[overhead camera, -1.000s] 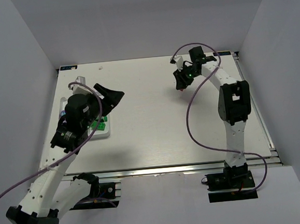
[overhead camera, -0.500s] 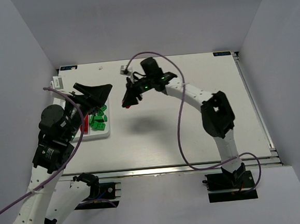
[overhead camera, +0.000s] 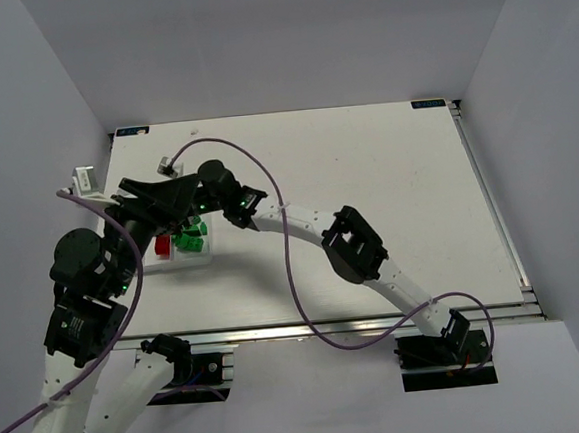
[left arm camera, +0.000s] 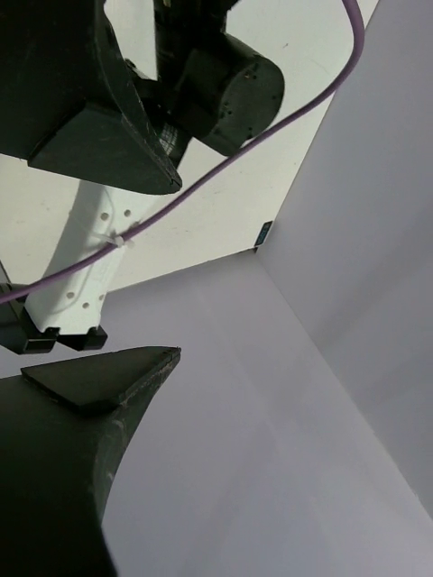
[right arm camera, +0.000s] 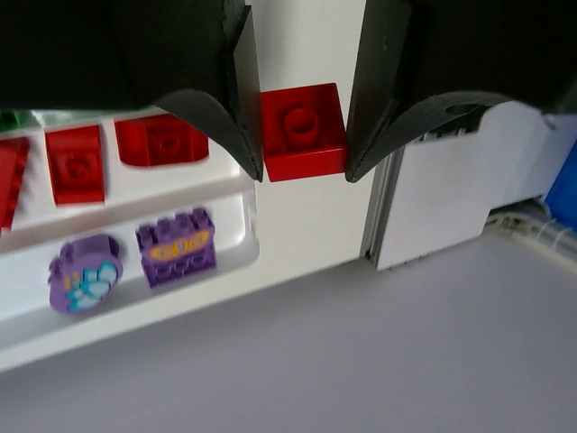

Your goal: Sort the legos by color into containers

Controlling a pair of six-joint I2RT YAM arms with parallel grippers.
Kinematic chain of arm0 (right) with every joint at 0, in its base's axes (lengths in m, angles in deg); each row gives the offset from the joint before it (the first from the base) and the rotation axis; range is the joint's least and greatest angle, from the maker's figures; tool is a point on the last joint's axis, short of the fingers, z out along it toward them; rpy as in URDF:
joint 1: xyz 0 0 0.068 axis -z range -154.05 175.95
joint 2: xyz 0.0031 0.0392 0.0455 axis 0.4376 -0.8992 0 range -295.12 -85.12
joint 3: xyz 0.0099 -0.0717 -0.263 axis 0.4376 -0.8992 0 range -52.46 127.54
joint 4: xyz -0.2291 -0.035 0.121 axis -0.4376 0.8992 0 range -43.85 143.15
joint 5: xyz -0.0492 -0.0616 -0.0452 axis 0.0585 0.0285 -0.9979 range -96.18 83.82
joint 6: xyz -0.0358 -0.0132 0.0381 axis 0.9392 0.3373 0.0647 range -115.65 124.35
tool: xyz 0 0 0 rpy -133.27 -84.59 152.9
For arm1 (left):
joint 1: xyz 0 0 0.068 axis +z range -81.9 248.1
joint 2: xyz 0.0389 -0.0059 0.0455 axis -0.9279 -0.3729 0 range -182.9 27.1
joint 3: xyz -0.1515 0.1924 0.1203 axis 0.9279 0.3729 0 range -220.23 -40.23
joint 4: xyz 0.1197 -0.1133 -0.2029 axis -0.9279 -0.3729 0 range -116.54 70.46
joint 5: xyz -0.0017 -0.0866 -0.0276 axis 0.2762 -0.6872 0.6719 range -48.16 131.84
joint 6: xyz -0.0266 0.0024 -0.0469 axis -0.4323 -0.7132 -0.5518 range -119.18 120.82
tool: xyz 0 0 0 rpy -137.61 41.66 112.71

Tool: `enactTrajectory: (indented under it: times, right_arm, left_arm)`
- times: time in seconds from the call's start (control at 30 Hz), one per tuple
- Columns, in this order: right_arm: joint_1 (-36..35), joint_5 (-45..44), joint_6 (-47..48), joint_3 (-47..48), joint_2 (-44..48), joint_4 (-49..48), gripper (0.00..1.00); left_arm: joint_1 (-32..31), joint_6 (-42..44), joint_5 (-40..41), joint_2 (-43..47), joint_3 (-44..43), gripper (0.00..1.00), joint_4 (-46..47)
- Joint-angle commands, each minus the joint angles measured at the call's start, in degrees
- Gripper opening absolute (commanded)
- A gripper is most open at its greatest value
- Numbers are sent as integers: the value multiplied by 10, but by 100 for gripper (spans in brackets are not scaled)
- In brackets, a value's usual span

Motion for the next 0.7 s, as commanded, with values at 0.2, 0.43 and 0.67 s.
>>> enactTrajectory:
  times: [0.2, 0.43, 0.67]
  right_arm:
    - [-33, -229, 20, 84, -63, -141, 4]
    - [-55, -265, 22, 102, -104, -176, 7]
    - [-61, -336, 22, 123, -135, -183, 0]
  left_arm:
    - [-3, -3, 34, 34, -28, 80, -67]
    - [-3, -7, 36, 39, -4, 82, -59]
    - [-3, -13, 40, 41, 3, 82, -67]
